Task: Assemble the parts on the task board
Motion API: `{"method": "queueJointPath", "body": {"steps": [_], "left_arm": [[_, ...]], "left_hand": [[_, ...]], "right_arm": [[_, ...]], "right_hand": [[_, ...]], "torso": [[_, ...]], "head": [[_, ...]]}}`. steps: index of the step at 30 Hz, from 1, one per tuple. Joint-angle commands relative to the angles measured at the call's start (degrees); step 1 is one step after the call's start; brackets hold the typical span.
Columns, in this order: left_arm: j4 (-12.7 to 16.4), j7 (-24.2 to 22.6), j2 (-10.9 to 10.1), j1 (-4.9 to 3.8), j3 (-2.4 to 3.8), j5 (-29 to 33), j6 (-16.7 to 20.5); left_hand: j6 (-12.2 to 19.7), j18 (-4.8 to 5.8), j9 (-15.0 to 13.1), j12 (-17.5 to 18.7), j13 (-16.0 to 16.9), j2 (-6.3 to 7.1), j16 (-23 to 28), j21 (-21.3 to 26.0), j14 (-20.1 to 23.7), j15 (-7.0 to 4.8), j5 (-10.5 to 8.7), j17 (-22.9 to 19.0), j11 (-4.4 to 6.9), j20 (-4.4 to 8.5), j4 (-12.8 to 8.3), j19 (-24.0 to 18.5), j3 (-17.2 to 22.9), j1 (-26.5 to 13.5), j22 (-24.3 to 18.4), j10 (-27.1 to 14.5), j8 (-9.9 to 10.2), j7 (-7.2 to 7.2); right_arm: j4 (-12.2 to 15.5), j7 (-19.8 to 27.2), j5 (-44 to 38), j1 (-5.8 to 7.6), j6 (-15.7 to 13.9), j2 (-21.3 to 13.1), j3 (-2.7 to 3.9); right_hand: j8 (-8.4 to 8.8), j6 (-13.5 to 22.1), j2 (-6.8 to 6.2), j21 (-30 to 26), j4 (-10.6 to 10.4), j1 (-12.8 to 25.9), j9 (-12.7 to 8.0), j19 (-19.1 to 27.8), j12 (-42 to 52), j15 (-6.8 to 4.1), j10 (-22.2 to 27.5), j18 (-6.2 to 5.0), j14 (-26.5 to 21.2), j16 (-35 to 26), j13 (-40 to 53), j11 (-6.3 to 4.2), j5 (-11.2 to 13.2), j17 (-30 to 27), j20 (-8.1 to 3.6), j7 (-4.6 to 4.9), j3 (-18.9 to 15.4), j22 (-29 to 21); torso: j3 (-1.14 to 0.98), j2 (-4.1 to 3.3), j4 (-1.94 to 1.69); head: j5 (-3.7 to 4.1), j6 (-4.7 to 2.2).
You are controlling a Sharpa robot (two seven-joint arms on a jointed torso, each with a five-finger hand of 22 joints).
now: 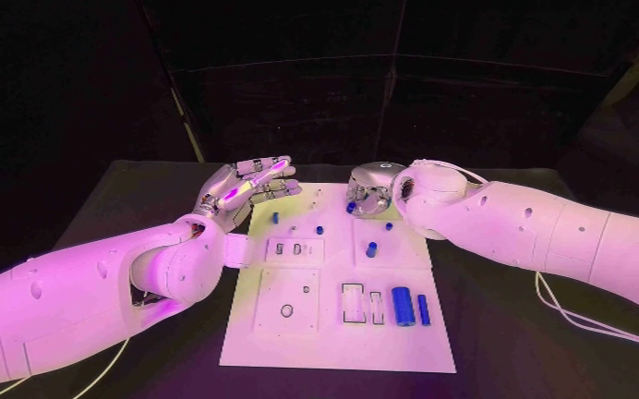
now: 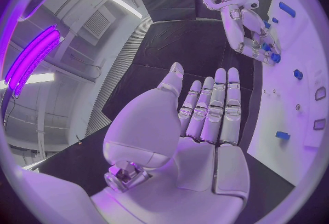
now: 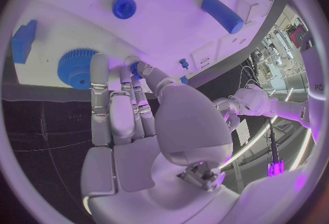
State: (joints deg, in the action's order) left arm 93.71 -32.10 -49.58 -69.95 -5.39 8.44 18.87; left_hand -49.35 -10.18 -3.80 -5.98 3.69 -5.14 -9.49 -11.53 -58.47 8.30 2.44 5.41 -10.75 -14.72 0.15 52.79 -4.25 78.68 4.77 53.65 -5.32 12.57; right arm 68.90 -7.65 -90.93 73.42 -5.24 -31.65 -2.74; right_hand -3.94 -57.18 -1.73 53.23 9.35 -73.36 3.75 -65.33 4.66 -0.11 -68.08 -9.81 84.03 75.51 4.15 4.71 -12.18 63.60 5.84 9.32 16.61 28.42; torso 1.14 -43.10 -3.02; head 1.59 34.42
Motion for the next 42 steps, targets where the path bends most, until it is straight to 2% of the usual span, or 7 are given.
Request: {"method": "queueJointPath", "body": {"steps": [1, 19, 27, 31, 36, 40, 42], "left_arm": [[0.0, 0.2, 0.1, -0.11, 0.05, -0.3, -0.9], [-0.2, 0.9, 0.0, -0.13, 0.05, -0.3, -0.8], [-0.3, 1.1, 0.0, -0.15, 0.05, -0.3, -0.7], [-0.4, 1.1, 0.0, -0.16, 0.05, -0.3, -0.7], [-0.4, 1.2, 0.1, -0.17, 0.05, -0.3, -0.7], [-0.5, 1.3, 0.1, -0.18, 0.05, -0.3, -0.7], [-0.5, 1.3, 0.1, -0.18, 0.05, -0.3, -0.7]], "left_hand": [[-0.1, -0.15, 0.1, 0.3, -0.1, -0.12, 0.3, 0.2, -0.2, 0.30, 0.26, -0.1, -0.58, 0.11, -0.4, 0.4, 0.0, -0.6, -0.1, 0.0, 0.2, 1.60], [0.2, -0.15, 0.1, 0.5, -0.1, -0.12, 0.4, 0.4, -0.2, 0.34, 0.26, -0.1, -0.65, 0.07, -0.5, 0.4, 0.1, -0.6, -0.2, -0.1, 0.4, 1.69], [0.2, -0.15, 0.1, 0.5, -0.1, -0.13, 0.4, 0.4, -0.2, 0.35, 0.25, -0.1, -0.67, 0.07, -0.5, 0.5, 0.2, -0.6, -0.2, -0.2, 0.4, 1.70], [0.2, -0.15, 0.1, 0.5, -0.1, -0.14, 0.4, 0.4, -0.2, 0.35, 0.26, -0.1, -0.67, 0.07, -0.5, 0.5, 0.2, -0.6, -0.2, -0.2, 0.5, 1.71], [0.2, -0.15, 0.1, 0.5, -0.1, -0.14, 0.4, 0.4, -0.2, 0.35, 0.26, -0.1, -0.67, 0.07, -0.5, 0.5, 0.2, -0.6, -0.2, -0.2, 0.5, 1.71], [0.1, -0.16, 0.1, 0.6, -0.1, -0.18, 0.5, 0.5, -0.3, 0.36, 0.26, -0.1, -0.68, 0.06, -0.6, 0.5, 0.3, -0.6, -0.3, -0.2, 0.5, 1.73], [0.1, -0.16, 0.1, 0.6, -0.1, -0.18, 0.5, 0.5, -0.3, 0.36, 0.26, -0.1, -0.68, 0.06, -0.6, 0.5, 0.3, -0.6, -0.3, -0.2, 0.5, 1.73]], "right_arm": [[-0.2, 0.5, 0.1, 0.10, 0.5, 0.2, 0.01], [-0.4, 1.1, 0.9, 0.08, -0.1, 0.3, 0.01], [-0.4, 1.2, 0.9, 0.08, -0.5, 0.4, 0.01], [-0.5, 1.2, 0.9, 0.08, -0.6, 0.5, 0.01], [-0.6, 1.1, 0.9, 0.07, -0.5, 0.6, 0.01], [-0.6, 1.0, 0.9, 0.07, -0.3, 0.7, 0.01], [-0.6, 0.8, 0.9, 0.07, -0.4, 0.8, 0.01]], "right_hand": [[0.35, 0.5, -0.67, 0.3, -0.3, 0.1, 0.0, 0.5, 0.0, 0.19, -0.1, -0.72, 1.9, 0.2, -0.1, 0.45, 0.4, 0.0, -0.04, 0.09, 0.3, 0.1], [0.04, 1.3, -2.60, 0.8, -2.5, 2.0, 0.1, 1.0, -0.1, 0.59, 0.0, -0.72, 1.8, 0.8, 0.0, 0.84, 0.6, 0.4, 0.37, 0.56, -0.3, 0.3], [-0.17, 1.0, -2.74, 0.9, -3.1, 2.3, 0.2, 1.0, 0.0, 0.63, -0.1, -0.74, 1.8, 1.0, 0.1, 0.88, 0.5, 0.6, 0.44, 0.65, -0.5, 0.3], [-0.52, 0.4, -2.35, 1.0, -3.6, 2.0, 0.3, 1.1, 0.1, 0.62, -0.2, -0.77, 1.8, 1.1, 0.1, 0.84, 0.2, 0.6, 0.47, 0.63, -0.2, 0.3], [-1.25, -1.2, -1.25, 1.3, -4.2, 0.9, 0.5, 1.2, 0.3, 0.42, -0.6, -0.81, 1.7, 1.3, 0.2, 0.56, 0.4, 0.6, 0.37, 0.33, 1.2, 0.5], [-1.74, -2.6, -0.27, 1.5, -4.4, -0.4, 0.6, 1.3, 0.6, 0.04, -1.3, -0.82, 1.7, 1.4, 0.2, 0.18, 1.7, 0.7, 0.10, -0.20, 2.9, 0.6], [-2.19, -3.7, 0.72, 1.9, -4.4, -1.6, 0.7, 1.3, 0.9, -0.25, -2.2, -0.79, 1.7, 1.5, 0.3, -0.23, 3.2, 0.7, -0.17, -0.59, 4.5, 0.9]], "torso": [[0.00, -0.05, -0.03], [0.02, -0.14, 0.01], [0.06, -0.21, 0.02], [0.06, -0.19, 0.01], [0.03, -0.22, -0.04], [0.03, -0.23, -0.02], [0.03, -0.25, -0.02]], "head": [[-0.07, 0.11], [-0.16, 0.26], [-0.15, 0.22], [-0.12, 0.25], [-0.12, 0.26], [-0.13, 0.25], [-0.14, 0.26]]}}
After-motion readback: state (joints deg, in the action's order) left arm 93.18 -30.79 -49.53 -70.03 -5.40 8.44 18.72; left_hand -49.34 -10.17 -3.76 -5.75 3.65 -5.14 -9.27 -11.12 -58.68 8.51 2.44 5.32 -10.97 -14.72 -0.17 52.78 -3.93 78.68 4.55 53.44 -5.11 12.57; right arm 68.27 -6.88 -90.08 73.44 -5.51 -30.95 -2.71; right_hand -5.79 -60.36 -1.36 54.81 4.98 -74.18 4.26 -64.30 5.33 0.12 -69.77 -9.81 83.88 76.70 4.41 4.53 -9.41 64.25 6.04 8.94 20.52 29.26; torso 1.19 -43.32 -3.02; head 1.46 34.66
